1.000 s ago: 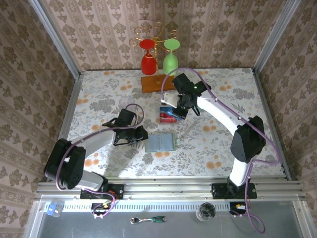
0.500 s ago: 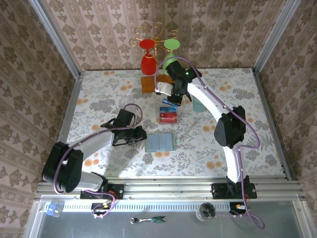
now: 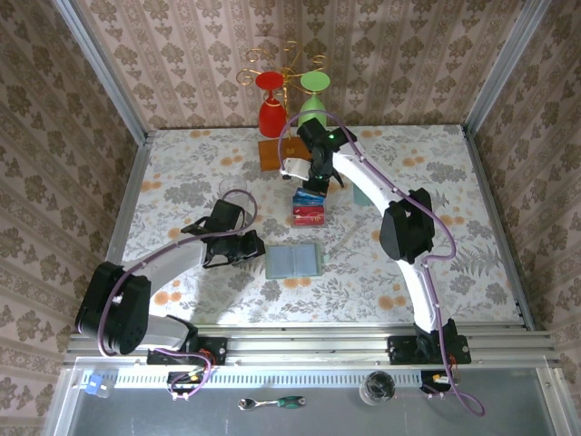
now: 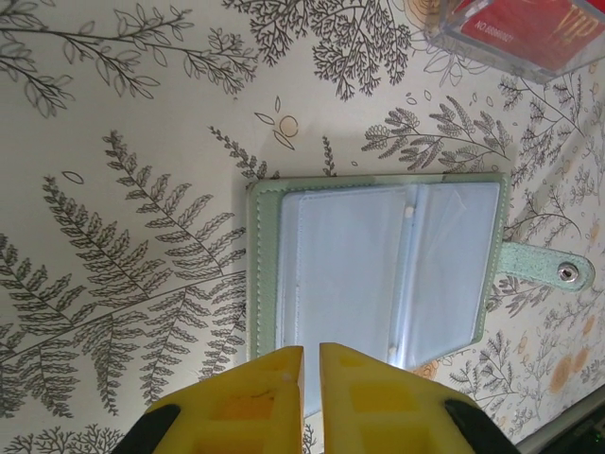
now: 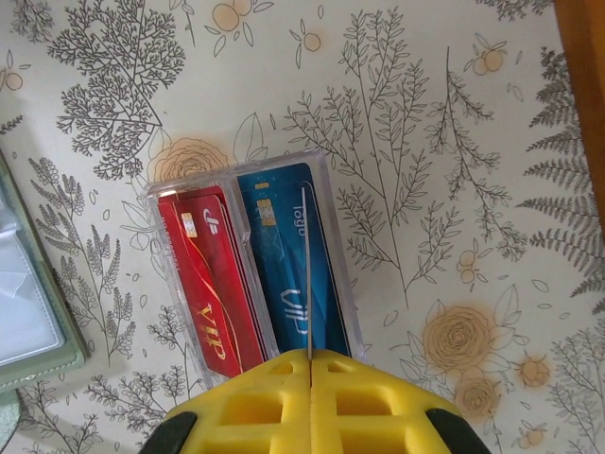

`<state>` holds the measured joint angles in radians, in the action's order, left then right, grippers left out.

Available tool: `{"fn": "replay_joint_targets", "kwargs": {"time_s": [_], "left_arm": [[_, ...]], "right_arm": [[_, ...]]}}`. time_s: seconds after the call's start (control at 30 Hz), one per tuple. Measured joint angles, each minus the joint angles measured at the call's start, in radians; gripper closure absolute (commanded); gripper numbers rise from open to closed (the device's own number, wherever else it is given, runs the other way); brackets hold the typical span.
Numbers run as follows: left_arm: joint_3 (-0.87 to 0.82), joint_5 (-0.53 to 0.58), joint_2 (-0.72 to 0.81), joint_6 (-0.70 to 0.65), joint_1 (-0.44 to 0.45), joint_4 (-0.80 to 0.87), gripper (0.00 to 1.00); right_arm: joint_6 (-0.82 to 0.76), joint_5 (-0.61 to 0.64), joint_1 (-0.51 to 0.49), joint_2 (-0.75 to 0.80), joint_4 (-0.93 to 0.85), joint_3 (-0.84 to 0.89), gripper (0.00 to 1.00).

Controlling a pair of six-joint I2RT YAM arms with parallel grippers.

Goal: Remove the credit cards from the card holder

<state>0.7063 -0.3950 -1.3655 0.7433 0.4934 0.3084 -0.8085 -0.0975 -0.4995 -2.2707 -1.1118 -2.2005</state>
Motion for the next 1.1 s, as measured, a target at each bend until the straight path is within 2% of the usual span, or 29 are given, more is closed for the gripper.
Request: {"fn": "replay_joint_targets", "kwargs": {"time_s": [0.17,0.37,0.43,0.63,0.87,0.9,0.97,1.0,1.07,1.1], "left_arm": [[-0.004,0.0,0.0,0.0,-0.013,0.002,0.86],[-0.016,-0.003,0.002,-0.006,-0.036,0.006,0.83],[-0.018,-0.004,0.006,-0.011,-0.056,0.006,0.79],[-0.018,-0.004,0.013,-0.043,-0.105,0.007,0.7],[-0.011,0.005,0.011,-0.109,-0.171,0.022,0.49],[-0.005,0.011,0.008,-0.122,-0.182,0.031,0.47],[0.01,0.023,0.0,-0.146,-0.2,0.048,0.42],[0.016,0.031,-0.002,-0.157,-0.21,0.056,0.34],[0.022,0.045,-0.003,-0.181,-0.23,0.066,0.12],[0.023,0.052,-0.003,-0.191,-0.24,0.068,0.01]], "right_arm": [[0.002,0.001,0.0,-0.006,0.001,0.0,0.86],[0.018,0.009,0.001,-0.003,0.014,0.008,0.83],[0.029,0.013,0.002,0.013,0.034,0.042,0.81],[0.089,0.043,0.005,0.15,0.128,0.243,0.64],[0.188,0.096,0.007,0.375,0.293,0.538,0.45],[0.204,0.105,0.008,0.404,0.314,0.579,0.38],[0.232,0.122,0.009,0.451,0.355,0.654,0.32],[0.243,0.13,0.009,0.473,0.373,0.689,0.31],[0.27,0.147,0.011,0.513,0.414,0.763,0.02],[0.283,0.154,0.013,0.533,0.432,0.799,0.0]]}}
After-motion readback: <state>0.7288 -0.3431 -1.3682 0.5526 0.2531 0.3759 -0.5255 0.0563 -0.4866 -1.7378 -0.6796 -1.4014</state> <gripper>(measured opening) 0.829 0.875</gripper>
